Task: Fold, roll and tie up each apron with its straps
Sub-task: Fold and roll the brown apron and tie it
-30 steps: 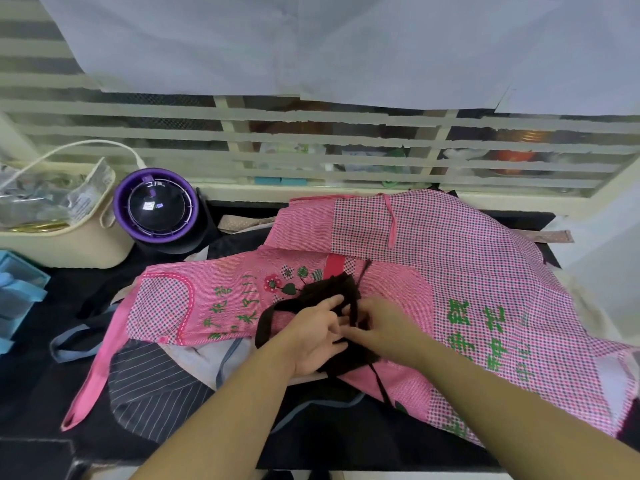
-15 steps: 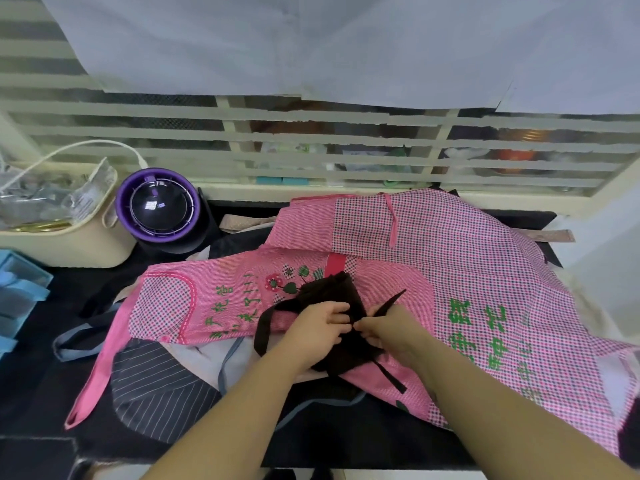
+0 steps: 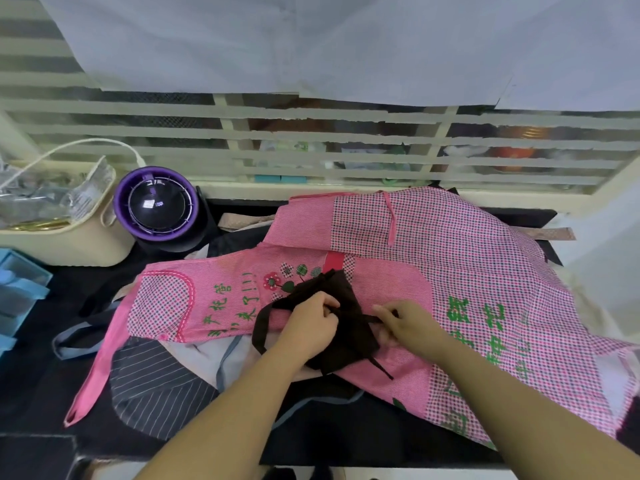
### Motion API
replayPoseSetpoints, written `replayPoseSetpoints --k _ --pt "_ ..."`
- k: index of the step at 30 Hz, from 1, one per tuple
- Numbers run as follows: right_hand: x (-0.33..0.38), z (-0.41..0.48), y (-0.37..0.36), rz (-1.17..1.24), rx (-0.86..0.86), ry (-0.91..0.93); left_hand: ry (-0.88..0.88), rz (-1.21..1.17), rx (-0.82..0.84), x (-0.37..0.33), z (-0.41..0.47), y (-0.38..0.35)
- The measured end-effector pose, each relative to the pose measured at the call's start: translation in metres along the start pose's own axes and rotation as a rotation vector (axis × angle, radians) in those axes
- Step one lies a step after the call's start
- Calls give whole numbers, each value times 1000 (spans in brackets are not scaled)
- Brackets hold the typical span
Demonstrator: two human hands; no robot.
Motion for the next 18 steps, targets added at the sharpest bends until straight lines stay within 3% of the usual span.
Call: replayPoseSetpoints --k 3,7,10,13,16,18 --pt "-9 1 10 -231 20 75 -63 79 -37 -1 -1 3" --pt "-24 0 24 -284 38 64 -200 407 -187 -10 -5 11" --pt "-29 0 32 -305 27 55 -246 589 -182 -12 -8 7" --pt "-29 2 31 -373 30 67 -101 230 -162 -5 -2 15" --pt "-31 6 27 -423 31 77 183 -342 48 3 2 14" --pt "-33 8 25 -439 26 80 211 -400 87 6 2 13"
Point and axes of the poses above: each hand's wrist, its own z-axis towards the middle knuckle, its own y-axis out of the back of the hand, x = y × z, the point moved 5 cm from there along z, towards the middle knuckle, and after that the axes turned 9 degrees about y, right-handed, at the moved point
